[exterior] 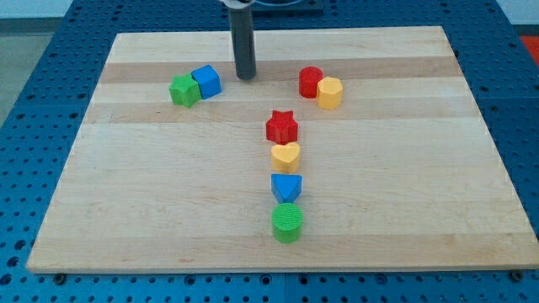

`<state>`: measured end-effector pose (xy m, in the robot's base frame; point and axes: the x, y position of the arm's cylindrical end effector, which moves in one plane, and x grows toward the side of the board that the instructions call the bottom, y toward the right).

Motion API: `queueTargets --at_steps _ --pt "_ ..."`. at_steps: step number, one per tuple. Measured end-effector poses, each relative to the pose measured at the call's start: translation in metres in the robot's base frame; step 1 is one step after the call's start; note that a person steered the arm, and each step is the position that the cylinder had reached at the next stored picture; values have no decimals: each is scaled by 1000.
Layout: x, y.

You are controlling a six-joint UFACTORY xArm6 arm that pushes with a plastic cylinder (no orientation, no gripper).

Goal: Separate the blue cube and green star

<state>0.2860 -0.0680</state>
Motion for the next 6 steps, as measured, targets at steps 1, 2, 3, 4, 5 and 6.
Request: queueTargets --at_steps 1,2,3,4,5,6 --pt "-38 -24" --pt "-29 -47" --pt "4 -57" --pt "9 -57" --pt "22 -57" --pt "39 -54"
